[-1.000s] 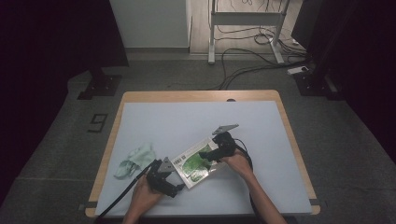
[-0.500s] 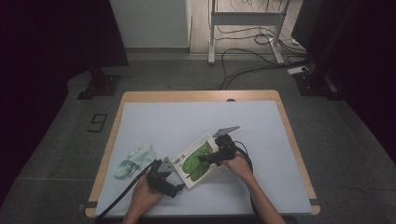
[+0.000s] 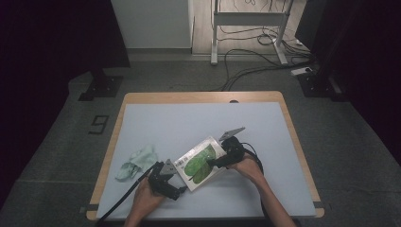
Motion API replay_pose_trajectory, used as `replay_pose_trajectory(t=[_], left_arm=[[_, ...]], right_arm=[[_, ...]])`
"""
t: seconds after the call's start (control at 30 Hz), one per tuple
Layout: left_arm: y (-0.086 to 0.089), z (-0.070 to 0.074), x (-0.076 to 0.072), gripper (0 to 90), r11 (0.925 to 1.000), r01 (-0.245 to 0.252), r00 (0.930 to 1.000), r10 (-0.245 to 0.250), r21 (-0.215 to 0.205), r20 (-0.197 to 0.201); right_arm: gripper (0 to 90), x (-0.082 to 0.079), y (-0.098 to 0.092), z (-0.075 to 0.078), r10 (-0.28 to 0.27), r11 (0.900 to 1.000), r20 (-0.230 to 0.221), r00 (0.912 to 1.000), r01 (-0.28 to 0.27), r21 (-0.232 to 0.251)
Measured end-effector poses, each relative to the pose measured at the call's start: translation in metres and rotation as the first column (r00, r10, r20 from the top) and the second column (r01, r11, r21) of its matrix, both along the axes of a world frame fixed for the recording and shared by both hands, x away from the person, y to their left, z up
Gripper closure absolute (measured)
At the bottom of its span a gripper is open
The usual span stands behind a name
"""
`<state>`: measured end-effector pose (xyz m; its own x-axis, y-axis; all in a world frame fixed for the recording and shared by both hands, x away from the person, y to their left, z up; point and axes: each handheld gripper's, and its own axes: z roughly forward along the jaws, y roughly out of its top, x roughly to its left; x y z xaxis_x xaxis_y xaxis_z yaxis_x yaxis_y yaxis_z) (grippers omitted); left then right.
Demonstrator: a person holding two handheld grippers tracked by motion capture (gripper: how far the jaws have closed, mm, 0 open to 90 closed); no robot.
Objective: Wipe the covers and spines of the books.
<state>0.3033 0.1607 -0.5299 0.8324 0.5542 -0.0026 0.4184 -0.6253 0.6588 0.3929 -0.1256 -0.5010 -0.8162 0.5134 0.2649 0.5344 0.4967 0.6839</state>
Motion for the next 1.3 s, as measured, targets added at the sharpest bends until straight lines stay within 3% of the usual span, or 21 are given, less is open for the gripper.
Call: replay_pose_trajectory(t=[0.5,0.8,0.93,1.07,1.3], left_arm=[[0.000,0.000,0.000,0.0,1.0000,0.000,1.0000,0.000,-0.001,-0.002],[0.001,0.001,-0.001,0.0,1.0000,0.006,1.0000,-0.006,-0.005,-0.007],[0.002,0.002,0.001,0.0,0.9996,0.016,0.9996,-0.017,-0.021,-0.021],[0.004,0.003,0.006,0.0,0.9956,0.010,0.9979,-0.016,-0.093,-0.062],[0.008,0.005,0.012,0.0,0.9935,-0.041,0.9962,0.032,-0.106,-0.081]], right_arm=[[34.1,-0.007,-0.021,0.005,0.054,0.998,-0.001,0.9985,-0.054,-0.031],[41.2,-0.016,-0.030,0.006,0.071,0.997,0.042,0.9966,-0.070,-0.028],[43.8,-0.019,-0.034,0.004,0.078,0.997,0.052,0.9956,-0.076,-0.031],[45.3,-0.023,-0.035,0.002,0.080,0.996,0.069,0.9944,-0.076,-0.050],[48.4,-0.030,-0.038,0.000,0.082,0.995,0.090,0.9926,-0.077,-0.057]])
